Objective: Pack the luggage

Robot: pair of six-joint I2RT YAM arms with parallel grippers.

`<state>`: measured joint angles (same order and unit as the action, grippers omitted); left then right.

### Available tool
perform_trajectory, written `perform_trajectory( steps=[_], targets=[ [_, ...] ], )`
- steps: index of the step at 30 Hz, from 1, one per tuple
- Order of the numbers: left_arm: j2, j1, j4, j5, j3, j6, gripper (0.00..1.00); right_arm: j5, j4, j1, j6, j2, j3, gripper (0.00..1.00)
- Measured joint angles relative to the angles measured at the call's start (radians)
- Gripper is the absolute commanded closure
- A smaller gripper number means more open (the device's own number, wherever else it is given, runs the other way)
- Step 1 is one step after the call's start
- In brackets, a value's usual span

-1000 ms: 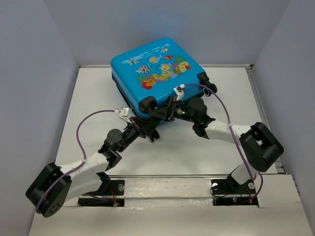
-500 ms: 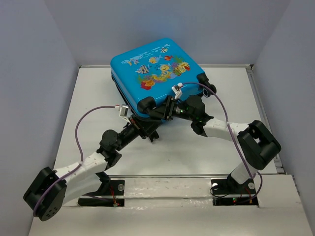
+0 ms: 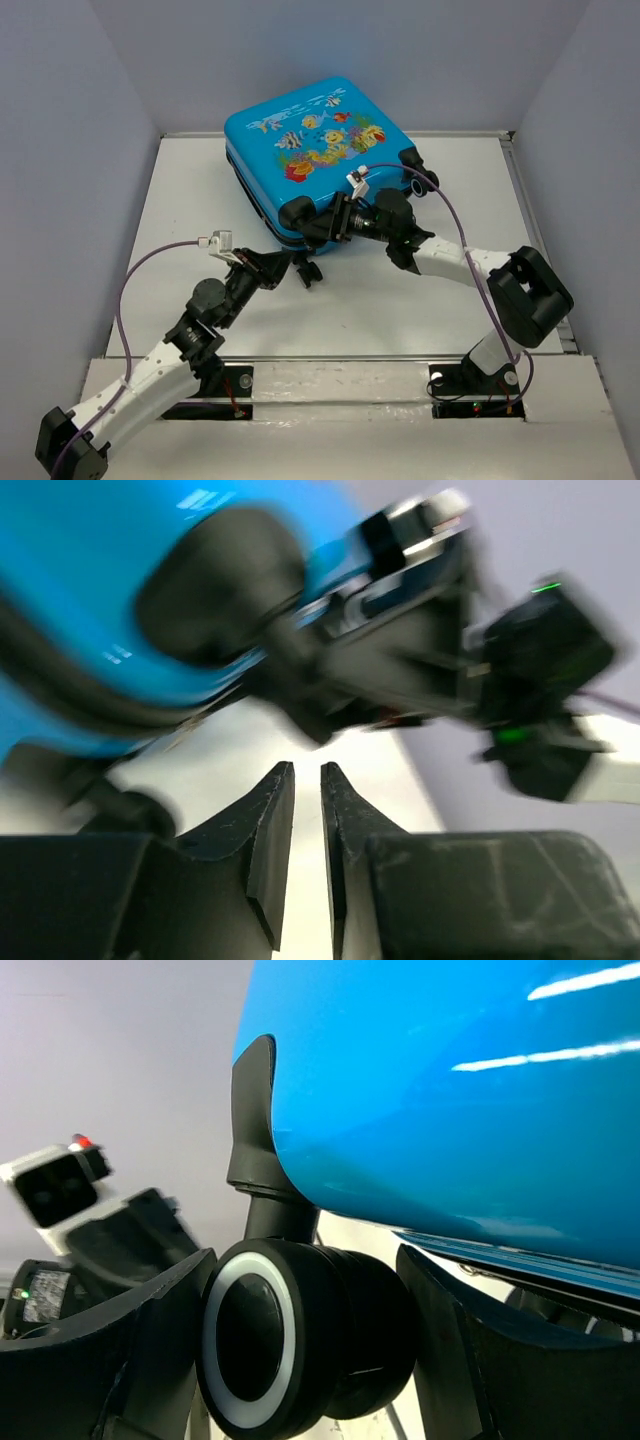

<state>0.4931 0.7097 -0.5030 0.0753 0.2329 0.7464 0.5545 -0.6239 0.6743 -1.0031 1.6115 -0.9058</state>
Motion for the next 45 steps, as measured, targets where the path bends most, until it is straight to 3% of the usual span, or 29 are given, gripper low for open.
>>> perform_trajectory(
  steps=[6,13,22,24,31,34,38,39,40,41,45],
  targets=[
    [0.205,0.018,0.064,0.089,-0.024,-0.003,0.65,-0.066,0.225,0.017,0.148,-0.036,-0.090,0.93],
    [0.464,0.130,-0.001,0.195,0.026,-0.032,0.40,-0.170,0.451,0.061,0.322,-0.039,-0.204,0.93],
    [0.655,0.194,-0.231,0.374,0.079,-0.031,0.38,-0.227,0.522,0.094,0.393,-0.040,-0.243,0.93],
    [0.692,0.217,-0.267,0.440,0.085,-0.026,0.43,-0.237,0.531,0.101,0.406,-0.040,-0.249,0.93],
    [0.827,0.282,-0.323,0.729,0.172,0.010,0.44,-0.276,0.560,0.122,0.453,-0.042,-0.274,0.93],
    [0.873,0.307,-0.324,0.830,0.204,0.015,0.50,-0.296,0.568,0.127,0.473,-0.048,-0.274,0.93],
    [0.935,0.325,-0.301,0.937,0.259,0.002,0.66,-0.323,0.566,0.136,0.496,-0.050,-0.274,0.93],
    [0.948,0.328,-0.288,0.954,0.271,-0.009,0.83,-0.327,0.566,0.139,0.499,-0.050,-0.274,0.93],
    [0.960,0.330,-0.270,0.967,0.284,-0.015,0.90,-0.330,0.564,0.142,0.502,-0.050,-0.274,0.93],
    [0.972,0.330,-0.256,0.975,0.296,-0.026,0.94,-0.333,0.562,0.145,0.503,-0.050,-0.273,0.93],
    [0.978,0.331,-0.237,0.991,0.305,-0.027,0.94,-0.349,0.534,0.153,0.502,-0.061,-0.247,0.93]
  ],
)
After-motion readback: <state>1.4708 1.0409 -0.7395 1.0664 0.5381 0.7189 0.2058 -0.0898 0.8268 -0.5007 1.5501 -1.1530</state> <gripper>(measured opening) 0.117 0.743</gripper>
